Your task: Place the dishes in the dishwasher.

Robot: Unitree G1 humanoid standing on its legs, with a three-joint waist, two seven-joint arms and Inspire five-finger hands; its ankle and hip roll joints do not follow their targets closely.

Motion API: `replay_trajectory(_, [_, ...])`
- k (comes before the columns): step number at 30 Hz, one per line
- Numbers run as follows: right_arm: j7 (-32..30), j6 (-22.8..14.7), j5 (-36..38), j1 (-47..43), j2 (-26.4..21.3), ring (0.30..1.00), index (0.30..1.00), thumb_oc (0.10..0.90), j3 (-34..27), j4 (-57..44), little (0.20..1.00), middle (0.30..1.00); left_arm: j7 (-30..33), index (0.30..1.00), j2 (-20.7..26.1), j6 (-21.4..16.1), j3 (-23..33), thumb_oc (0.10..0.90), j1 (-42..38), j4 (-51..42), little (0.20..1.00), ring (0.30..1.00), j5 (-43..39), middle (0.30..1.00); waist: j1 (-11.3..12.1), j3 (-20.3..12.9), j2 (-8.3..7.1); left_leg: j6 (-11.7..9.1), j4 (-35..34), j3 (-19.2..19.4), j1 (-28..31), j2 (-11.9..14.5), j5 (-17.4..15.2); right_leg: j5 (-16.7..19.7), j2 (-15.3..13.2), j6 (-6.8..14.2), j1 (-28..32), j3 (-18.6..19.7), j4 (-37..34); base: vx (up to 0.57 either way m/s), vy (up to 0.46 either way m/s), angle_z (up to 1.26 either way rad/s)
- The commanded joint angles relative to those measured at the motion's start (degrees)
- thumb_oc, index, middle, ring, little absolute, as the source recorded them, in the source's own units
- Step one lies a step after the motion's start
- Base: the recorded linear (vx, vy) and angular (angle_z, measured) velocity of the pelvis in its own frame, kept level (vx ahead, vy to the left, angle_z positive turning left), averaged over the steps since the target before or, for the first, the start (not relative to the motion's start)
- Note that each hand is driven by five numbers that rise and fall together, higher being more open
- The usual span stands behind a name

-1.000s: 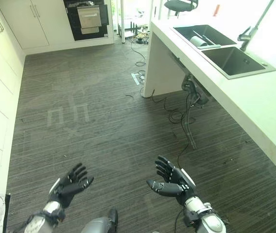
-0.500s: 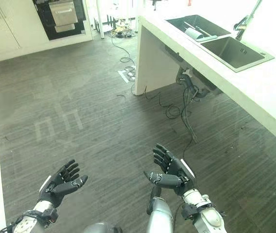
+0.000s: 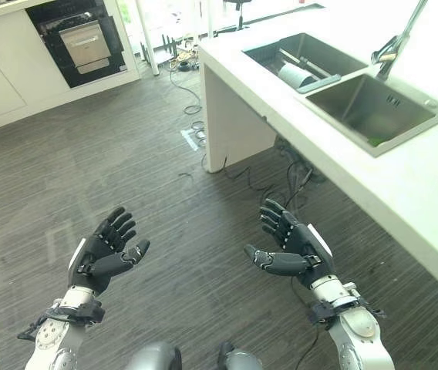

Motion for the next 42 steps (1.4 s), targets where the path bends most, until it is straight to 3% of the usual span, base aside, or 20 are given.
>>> replay_trajectory(1, [0.1, -6.3, 3.8, -3.3, -1.5, 0.9, 0.9, 0.8, -1.6, -7.8, 0.9, 0.9, -2.2, 0.9, 2.9, -9.0, 2.2, 0.8, 0.4, -8.3, 0.9, 0.9, -0.7, 0.9, 0.8, -1.6, 2.12, -2.0, -22.5, -1.8, 11.6, 0.9, 1.9, 1.0, -1.2, 9.3, -3.9, 1.3, 1.2, 0.36, 0.224, -0.55])
replay_trajectory(2, [0.4, -6.2, 3.5, -3.0, -1.3, 0.9, 0.9, 0.8, -1.6, -9.0, 0.9, 0.9, -2.2, 0.9, 3.1, -9.7, 3.1, 0.8, 1.8, -9.6, 0.9, 0.9, 0.1, 0.9, 1.4, -1.6, 3.99, -3.8, -22.5, -7.3, 5.9, 2.8, 0.3, 0.2, 1.3, 9.7, -3.1, 2.4, 1.2, 0.33, 0.22, -0.3])
replay_trajectory(5, [1.5, -6.8, 4.0, -1.6, -1.4, 0.9, 0.9, 0.8, -2.8, -11.5, 0.9, 0.9, -2.5, 0.9, 2.6, -10.5, 4.4, 0.8, 3.8, -11.7, 0.9, 0.9, 1.7, 0.9, 2.7, -1.3, 5.17, -6.3, -22.5, -12.6, -0.1, 4.9, 5.3, -2.3, 3.6, 8.8, -0.5, 4.5, 1.2, 0.34, 0.205, -0.52])
replay_trajectory(8, [1.8, -7.0, 4.8, -2.2, -2.6, 0.9, 0.9, 0.8, -3.0, -12.3, 0.9, 0.9, -1.9, 0.9, 2.7, -11.8, 4.3, 0.8, 3.4, -11.3, 0.9, 0.9, 2.6, 0.9, 2.9, -1.2, 5.33, -6.0, -22.5, -12.5, -1.0, 6.1, 4.0, -3.6, 2.4, 9.1, 1.7, 4.5, 1.2, 0.33, 0.315, -0.71])
replay_trajectory(12, [1.1, -6.1, 5.6, -1.4, -1.1, 0.9, 0.9, 0.8, -4.5, -14.6, 0.9, 0.9, -2.5, 0.9, 5.3, -9.6, 4.8, 0.8, -0.1, -10.7, 0.9, 0.9, 1.2, 0.9, 2.2, -3.2, 4.46, -3.3, -22.5, -11.3, 2.9, 4.5, 0.1, -3.5, -1.6, 12.6, 5.3, 2.7, 1.2, 0.33, 0.316, -0.49])
replay_trajectory(13, [0.6, -6.1, 5.9, -1.1, 0.1, 0.9, 0.9, 0.8, -4.9, -15.3, 0.9, 0.9, -3.5, 0.9, 5.9, -8.6, 5.1, 0.8, -1.4, -11.1, 0.9, 0.9, 0.9, 0.9, 2.1, -4.0, 3.95, -2.3, -22.5, -11.2, 3.7, 3.5, -0.8, -1.3, -2.9, 13.8, 5.9, 1.7, 1.2, 0.48, 0.451, 0.11])
replay_trajectory(14, [0.4, -7.0, 5.2, -1.0, 2.1, 0.9, 0.9, 0.8, -4.8, -15.7, 0.9, 0.9, -2.8, 0.9, 6.5, -7.9, 4.7, 0.8, -2.2, -11.5, 0.9, 0.9, 2.4, 0.9, 1.8, -4.4, 3.36, -0.2, -22.5, -12.3, 4.7, 0.9, -1.9, 5.3, -4.2, 15.1, 6.7, 0.9, 1.2, 0.4, 0.398, 0.28])
replay_trajectory(16, [-0.2, -7.5, 4.7, -1.2, 3.2, 0.9, 0.9, 0.8, -4.2, -16.2, 0.9, 0.9, -2.2, 0.9, 6.6, -7.7, 4.3, 0.8, -2.7, -11.7, 0.9, 0.9, 3.5, 0.9, 1.6, -4.7, 3.77, 1.0, -22.5, -13.4, 5.4, -0.4, -2.6, 10.4, -3.9, 15.4, 7.3, 0.1, 1.2, 0.29, 0.299, 0.31])
replay_trajectory(18, [-0.9, -8.1, 4.3, -1.4, 4.2, 0.9, 0.9, 0.8, -3.5, -16.8, 0.9, 0.9, -2.0, 0.9, 6.9, -7.9, 4.0, 0.8, -3.0, -12.5, 0.9, 0.9, 5.0, 0.9, 1.4, -4.2, 4.37, 2.4, -22.5, -14.5, 6.6, -2.0, -3.3, 14.0, -4.0, 15.3, 4.0, 0.1, 10.8, 0.2, 0.269, 0.25])
replay_trajectory(20, [-1.7, -8.4, 4.1, -2.6, 4.4, 0.9, 0.9, 0.8, -2.2, -16.9, 0.9, 0.9, -0.1, 0.9, 6.8, -8.4, 3.4, 0.8, -3.1, -13.3, 0.9, 0.9, 6.7, 0.9, 1.2, -3.7, 4.88, 2.5, -22.5, -13.5, 7.7, -1.9, -3.7, 13.1, -3.7, 14.3, -0.5, 0.3, 14.0, 0.12, 0.182, 0.06])
replay_trajectory(22, [-4.3, -8.8, 4.1, -4.1, 3.9, 0.9, 0.9, 0.8, -1.5, -16.5, 0.9, 0.9, 3.3, 0.9, 8.3, -8.4, 3.0, 0.8, -4.0, -14.3, 0.9, 0.9, 8.0, 0.9, 1.5, -2.9, 4.83, 1.9, -22.5, -10.8, 8.3, -0.9, -3.9, 9.8, -1.8, 12.7, -1.0, -4.4, 4.5, 0.24, 0.038, -0.32])
replay_trajectory(24, [-5.4, -9.7, 5.6, -4.3, 2.5, 0.9, 0.9, 0.8, -2.7, -15.8, 0.9, 0.9, 8.5, 0.9, 9.4, -7.5, 4.0, 0.8, -4.2, -14.3, 0.9, 0.9, 12.1, 0.9, 1.2, -1.5, 3.05, 1.4, -22.5, -7.7, 11.3, -1.1, -6.7, 7.5, -3.9, 13.8, -4.9, -6.5, 1.2, 0.34, -0.107, -0.94])
replay_trajectory(27, [-4.2, -9.8, 5.9, -2.8, 2.7, 0.9, 0.9, 0.8, -4.1, -16.0, 0.9, 0.9, 10.9, 0.9, 9.3, -7.5, 4.5, 0.8, -3.8, -16.5, 0.9, 0.9, 14.0, 0.9, -0.2, 0.3, 2.11, 2.7, -22.5, -3.5, 16.8, -1.8, -11.4, 14.0, -10.1, 16.5, -15.2, -7.7, 1.2, 0.44, -0.158, -1.06])
replay_trajectory(28, [-3.8, -10.7, 5.2, -2.0, 2.7, 0.9, 0.9, 0.8, -4.4, -16.1, 0.9, 0.9, 10.1, 0.9, 9.4, -7.6, 4.7, 0.8, -3.9, -16.9, 0.9, 0.9, 13.4, 0.9, -0.4, 0.6, 2.12, 3.3, -22.5, -2.4, 18.0, -1.6, -12.6, 13.2, -10.7, 16.3, -14.7, -8.2, 1.2, 0.58, -0.279, -0.35])
replay_trajectory(30, [-7.2, -11.8, 3.6, -2.8, 1.1, 0.9, 0.9, 0.8, -4.9, -15.7, 0.9, 0.9, 9.4, 0.9, 9.3, -6.9, 2.8, 0.8, -6.0, -17.2, 0.9, 0.9, 11.8, 0.9, -1.7, 0.3, 1.64, 3.8, -22.5, -2.0, 20.7, -1.8, -14.7, 14.1, -10.6, 16.8, -13.6, -8.0, 1.2, 0.55, -0.416, -0.1])
replay_trajectory(34, [-10.7, -12.2, 0.5, -3.5, 0.3, 0.9, 0.9, 0.8, -7.4, -16.4, 0.9, 0.9, 6.2, 0.9, 8.4, -8.5, 2.6, 0.8, -6.6, -18.9, 0.9, 0.9, 8.9, 0.9, -4.2, -2.5, 2.98, 2.8, -22.5, -2.1, 26.7, -0.2, -17.7, 11.6, -8.2, 15.7, -13.8, -8.1, 1.2, 0.47, -0.377, 0.3])
replay_trajectory(37, [-10.6, -12.5, 0.4, -3.7, -1.0, 0.9, 0.9, 0.8, -8.8, -16.7, 0.9, 0.9, 7.1, 0.9, 8.7, -10.0, 2.7, 0.8, -7.6, -19.8, 0.9, 0.9, 8.6, 0.9, -5.0, -3.9, 4.01, 0.2, -22.5, -2.1, 29.3, 0.6, -11.7, 8.9, -5.6, 13.6, -13.3, -7.2, 1.2, 0.27, -0.259, 0.06])
replay_trajectory(39, [-10.0, -12.3, 0.9, -4.7, -2.5, 0.9, 0.9, 0.8, -9.9, -17.0, 0.9, 0.9, 7.2, 0.9, 7.8, -12.8, 3.0, 0.8, -8.7, -20.6, 0.9, 0.9, 7.3, 0.9, -4.5, -3.9, 3.12, -3.1, -18.0, -2.1, 28.9, -0.9, 0.6, 5.9, -4.5, 10.1, -11.4, -5.5, 1.2, 0.22, -0.305, 0.19])
replay_trajectory(41, [-9.8, -12.4, 0.6, -5.3, -2.6, 0.9, 0.9, 0.8, -9.8, -16.9, 0.9, 0.9, 7.5, 0.9, 7.2, -14.1, 2.8, 0.8, -8.9, -21.6, 0.9, 0.9, 7.5, 0.9, -4.2, -3.6, 3.08, -4.5, -11.3, -2.2, 24.2, -0.9, 3.1, 4.6, -3.8, 8.7, -10.4, -4.7, 1.2, 0.1, -0.204, -0.45])
replay_trajectory(42, [-10.1, -12.6, -0.3, -6.0, -2.6, 0.9, 0.9, 0.8, -9.5, -16.8, 0.9, 0.9, 7.4, 0.9, 6.3, -15.8, 2.6, 0.8, -9.4, -23.1, 0.9, 0.9, 7.8, 0.9, -3.5, -2.2, 2.33, -4.4, -2.5, -1.9, 17.2, 0.1, 3.1, 3.5, -4.0, 7.6, -8.1, -4.1, 1.2, 0.09, -0.151, -0.74])
